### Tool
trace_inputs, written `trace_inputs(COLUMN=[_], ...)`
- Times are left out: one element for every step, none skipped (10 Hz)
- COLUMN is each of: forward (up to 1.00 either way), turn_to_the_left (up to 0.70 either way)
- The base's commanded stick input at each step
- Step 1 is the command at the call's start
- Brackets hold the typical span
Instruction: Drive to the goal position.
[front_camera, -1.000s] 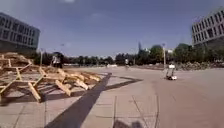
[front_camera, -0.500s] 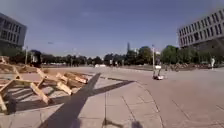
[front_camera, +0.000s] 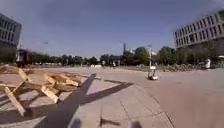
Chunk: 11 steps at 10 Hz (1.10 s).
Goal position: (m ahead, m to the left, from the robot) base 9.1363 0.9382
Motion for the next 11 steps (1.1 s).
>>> trace_inputs(forward=[1.0, 1.0, 1.0, 1.0, 1.0, 1.0, 1.0, 1.0, 1.0, 1.0, 1.0], turn_to_the_left=[0.0, 0.0, 0.0, 0.0, 0.0, 0.0, 0.0, 0.0, -0.04, -0.15, -0.24])
